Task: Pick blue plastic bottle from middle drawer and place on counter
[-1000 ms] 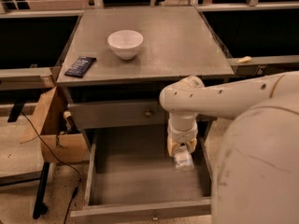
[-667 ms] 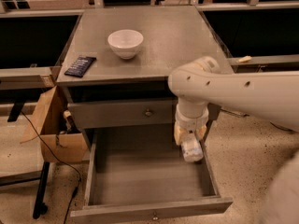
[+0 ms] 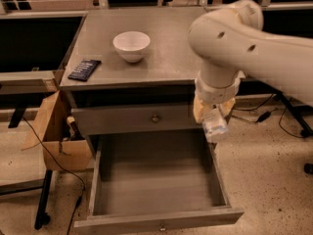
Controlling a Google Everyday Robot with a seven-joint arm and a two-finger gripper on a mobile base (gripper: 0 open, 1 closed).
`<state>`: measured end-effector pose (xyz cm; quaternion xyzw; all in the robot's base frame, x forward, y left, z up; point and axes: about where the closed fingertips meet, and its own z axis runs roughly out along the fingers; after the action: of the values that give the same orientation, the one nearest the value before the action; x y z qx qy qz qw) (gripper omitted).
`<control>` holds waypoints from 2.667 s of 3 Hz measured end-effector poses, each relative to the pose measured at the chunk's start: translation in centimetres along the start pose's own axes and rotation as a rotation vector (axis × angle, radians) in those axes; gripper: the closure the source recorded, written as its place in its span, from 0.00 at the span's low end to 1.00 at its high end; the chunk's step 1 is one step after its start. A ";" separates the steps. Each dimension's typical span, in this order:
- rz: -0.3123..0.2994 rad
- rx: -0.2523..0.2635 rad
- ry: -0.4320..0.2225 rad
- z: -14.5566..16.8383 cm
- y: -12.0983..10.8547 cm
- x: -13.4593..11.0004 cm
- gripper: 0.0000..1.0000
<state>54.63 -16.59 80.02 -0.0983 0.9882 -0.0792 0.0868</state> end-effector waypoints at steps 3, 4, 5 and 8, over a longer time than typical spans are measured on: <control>0.037 -0.142 -0.207 -11.3 2.2 -5.5 1.00; 0.141 -0.303 -0.348 -14.0 6.9 -10.4 1.00; 0.234 -0.364 -0.399 -14.4 9.9 -14.5 1.00; 0.621 -0.212 -0.277 -5.9 6.5 -24.2 0.74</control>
Offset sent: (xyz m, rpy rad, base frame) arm 0.0226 0.0231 0.1269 0.1567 -0.1582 0.0429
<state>75.73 -4.48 88.38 0.1886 0.9525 0.0680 0.2292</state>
